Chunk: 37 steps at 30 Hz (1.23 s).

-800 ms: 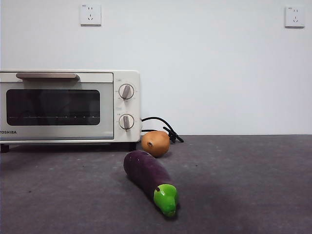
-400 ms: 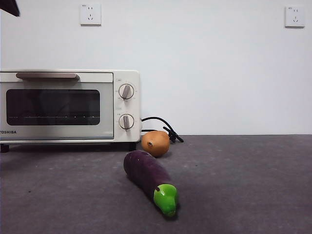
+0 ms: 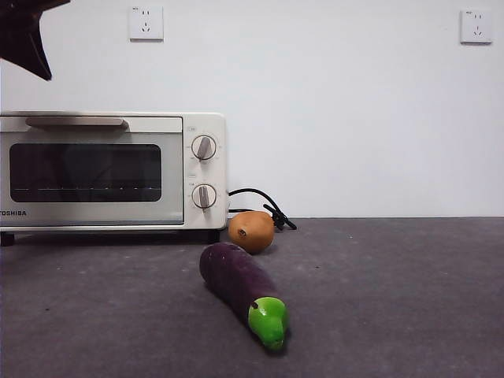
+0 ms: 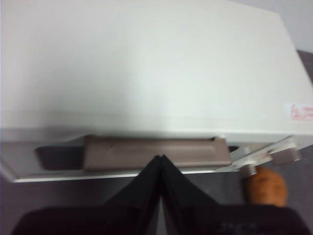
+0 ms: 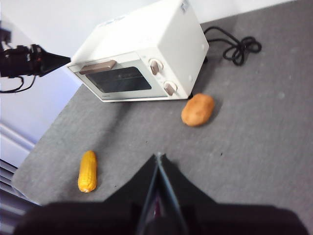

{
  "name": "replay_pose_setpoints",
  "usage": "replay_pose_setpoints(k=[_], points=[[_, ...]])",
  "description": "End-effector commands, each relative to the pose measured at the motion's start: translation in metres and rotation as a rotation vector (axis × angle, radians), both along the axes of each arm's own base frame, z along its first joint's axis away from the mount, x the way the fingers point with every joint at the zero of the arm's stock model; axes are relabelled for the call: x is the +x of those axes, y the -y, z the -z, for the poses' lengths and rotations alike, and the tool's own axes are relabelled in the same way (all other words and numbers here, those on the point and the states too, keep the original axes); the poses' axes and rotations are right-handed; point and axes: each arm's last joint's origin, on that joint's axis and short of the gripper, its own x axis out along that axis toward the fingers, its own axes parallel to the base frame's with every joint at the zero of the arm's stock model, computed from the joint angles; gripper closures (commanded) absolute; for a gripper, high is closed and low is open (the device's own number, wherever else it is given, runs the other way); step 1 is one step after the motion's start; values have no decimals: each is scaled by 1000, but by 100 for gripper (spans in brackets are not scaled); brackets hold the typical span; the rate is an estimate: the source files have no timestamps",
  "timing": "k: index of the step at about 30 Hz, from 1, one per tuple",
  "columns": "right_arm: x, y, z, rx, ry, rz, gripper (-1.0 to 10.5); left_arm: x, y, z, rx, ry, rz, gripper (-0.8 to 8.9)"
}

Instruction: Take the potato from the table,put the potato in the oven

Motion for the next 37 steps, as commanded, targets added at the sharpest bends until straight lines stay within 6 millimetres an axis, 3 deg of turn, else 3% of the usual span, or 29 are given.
replay_pose_setpoints(k=[1, 7, 14, 25, 37], points=[[1, 0, -9, -32, 50, -22, 945, 16, -8, 4, -104, -37, 21, 819], [5, 0, -13, -32, 47, -22, 946, 40, -14, 18, -138, -119, 31, 819], [5, 0, -12, -31, 32, -21, 946, 49, -14, 36, -122, -181, 44, 819], [5, 0, -12, -31, 31, -21, 945, 50, -16, 46, -31, -233, 42, 819], [2, 0, -9, -29, -3, -23, 945, 43, 4, 53, 77, -329, 82, 819]])
